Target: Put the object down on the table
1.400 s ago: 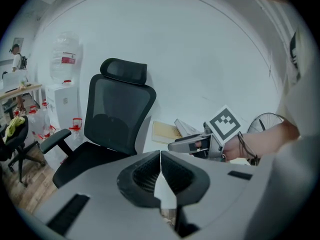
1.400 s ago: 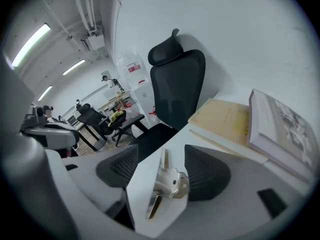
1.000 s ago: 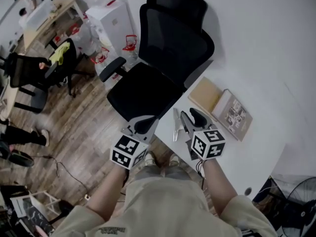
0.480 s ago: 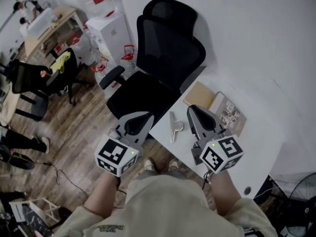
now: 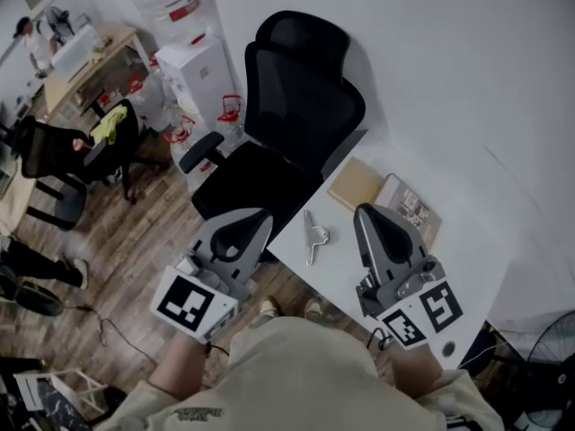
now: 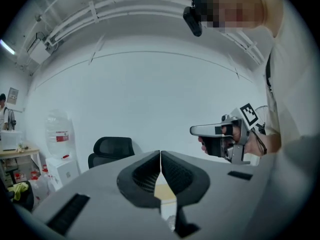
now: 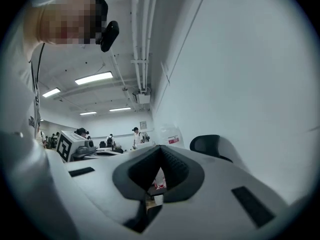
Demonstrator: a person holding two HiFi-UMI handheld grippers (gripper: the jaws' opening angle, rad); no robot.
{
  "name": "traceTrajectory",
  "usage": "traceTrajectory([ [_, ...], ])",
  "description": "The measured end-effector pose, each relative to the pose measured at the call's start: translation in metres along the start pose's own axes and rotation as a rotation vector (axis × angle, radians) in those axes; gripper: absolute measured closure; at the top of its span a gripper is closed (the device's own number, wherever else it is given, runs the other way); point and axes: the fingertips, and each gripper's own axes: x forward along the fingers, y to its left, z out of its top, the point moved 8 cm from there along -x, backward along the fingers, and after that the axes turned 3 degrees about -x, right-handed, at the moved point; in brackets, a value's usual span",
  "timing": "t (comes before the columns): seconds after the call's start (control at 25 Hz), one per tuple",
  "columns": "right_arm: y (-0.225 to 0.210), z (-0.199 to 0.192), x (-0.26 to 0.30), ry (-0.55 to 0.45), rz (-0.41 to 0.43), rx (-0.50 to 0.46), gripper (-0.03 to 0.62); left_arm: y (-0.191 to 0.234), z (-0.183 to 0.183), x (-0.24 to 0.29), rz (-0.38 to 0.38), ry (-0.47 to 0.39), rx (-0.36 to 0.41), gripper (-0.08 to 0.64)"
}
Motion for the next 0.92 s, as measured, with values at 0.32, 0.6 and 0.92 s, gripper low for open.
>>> traceTrajectory([
  [0.32, 0.006, 0.006, -0.005, 0.009, 0.030, -0.049, 0.571, -0.007, 0.003, -0.004, -0.009, 0.008, 0.017, 0.537],
  [0.6, 0.007, 0.008, 0.002, 0.018, 0.047, -0.056, 0.569, -0.004, 0.005, -0.005, 0.000, 0.020, 0.019, 0.537],
  [0.92, 0.014, 0.006, 0.004, 0.020, 0.058, -0.057, 0.569, -0.003, 0.006, -0.010, 0.002, 0.016, 0.023, 0.537],
])
